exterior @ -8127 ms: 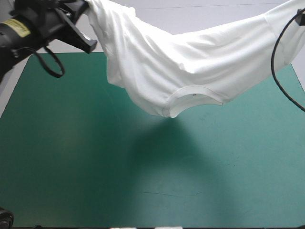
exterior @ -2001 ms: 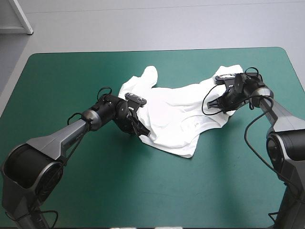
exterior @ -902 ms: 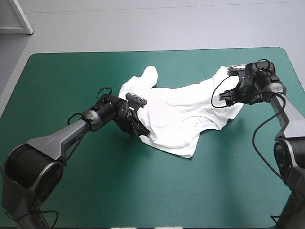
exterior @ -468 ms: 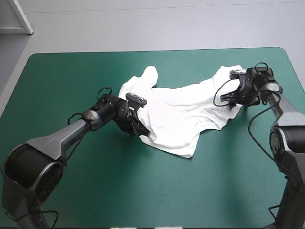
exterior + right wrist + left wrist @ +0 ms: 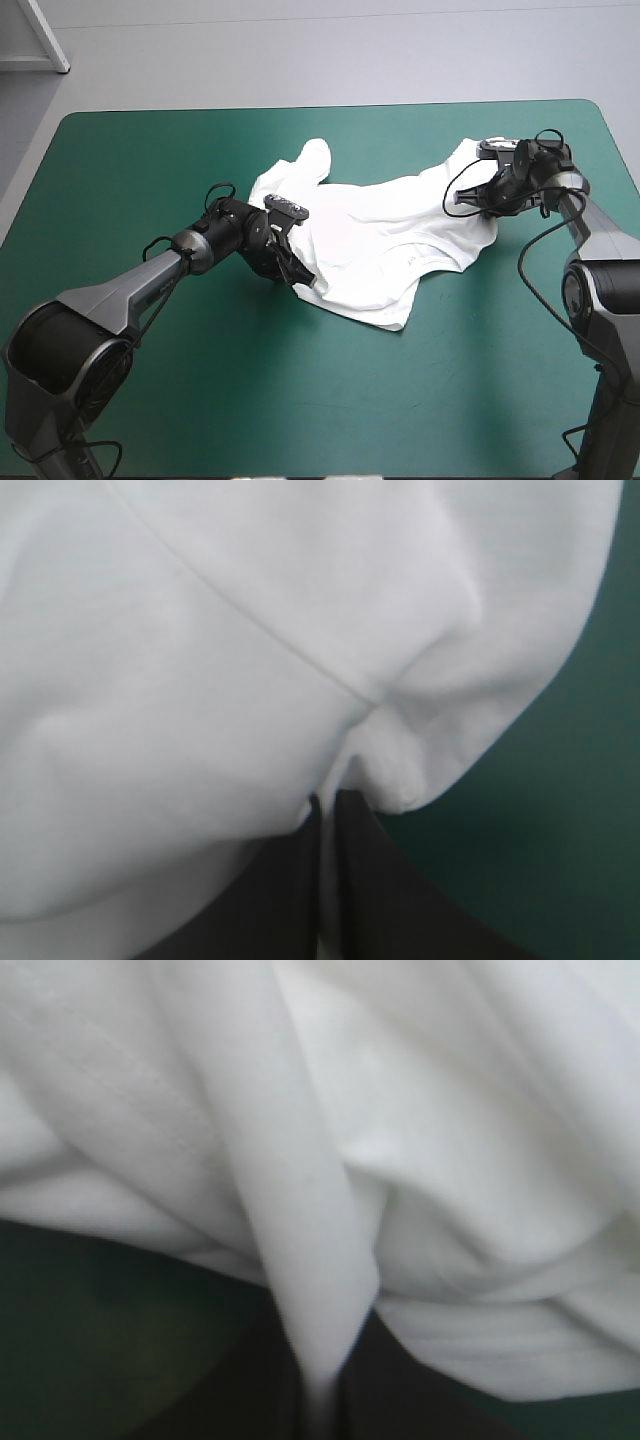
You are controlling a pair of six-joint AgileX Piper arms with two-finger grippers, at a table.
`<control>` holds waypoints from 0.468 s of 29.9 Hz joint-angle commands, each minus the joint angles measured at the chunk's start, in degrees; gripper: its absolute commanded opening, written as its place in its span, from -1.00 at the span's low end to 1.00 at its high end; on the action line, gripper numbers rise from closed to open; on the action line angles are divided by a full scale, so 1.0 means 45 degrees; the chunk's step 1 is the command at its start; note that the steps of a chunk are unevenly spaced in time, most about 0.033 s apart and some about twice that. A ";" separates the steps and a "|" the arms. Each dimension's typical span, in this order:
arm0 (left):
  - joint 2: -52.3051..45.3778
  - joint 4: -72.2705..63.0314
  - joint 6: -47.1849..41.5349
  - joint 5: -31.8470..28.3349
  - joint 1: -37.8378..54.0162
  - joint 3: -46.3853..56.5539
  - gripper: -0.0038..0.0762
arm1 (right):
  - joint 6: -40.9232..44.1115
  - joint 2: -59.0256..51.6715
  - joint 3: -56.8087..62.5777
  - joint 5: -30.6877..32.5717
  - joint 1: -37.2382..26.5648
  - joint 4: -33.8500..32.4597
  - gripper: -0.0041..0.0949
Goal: Fold the cloth
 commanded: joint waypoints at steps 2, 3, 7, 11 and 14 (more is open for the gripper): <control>-0.0659 -0.0017 -0.0005 0.0137 -0.0052 -0.0237 -0.85 | -0.0159 -0.0596 -0.0009 0.0030 -0.0060 -0.0109 -0.95; -0.0798 0.0031 -0.0038 0.0167 -0.0052 -0.0265 -0.85 | -0.0159 -0.0790 -0.0009 0.0030 -0.0060 -0.0106 -0.95; -0.1507 0.0832 -0.0217 0.0456 -0.0052 -0.0712 -0.85 | -0.0197 -0.1947 -0.0009 -0.0024 -0.0060 -0.0309 -0.95; -0.2213 0.1736 -0.0279 0.1375 -0.0052 -0.1891 -0.85 | -0.0175 -0.3499 -0.0031 -0.0195 -0.0060 -0.0549 -0.95; -0.2625 0.2125 -0.0299 0.2195 -0.0052 -0.3277 -0.85 | -0.0200 -0.4638 -0.0262 -0.0170 -0.0060 -0.0549 -0.95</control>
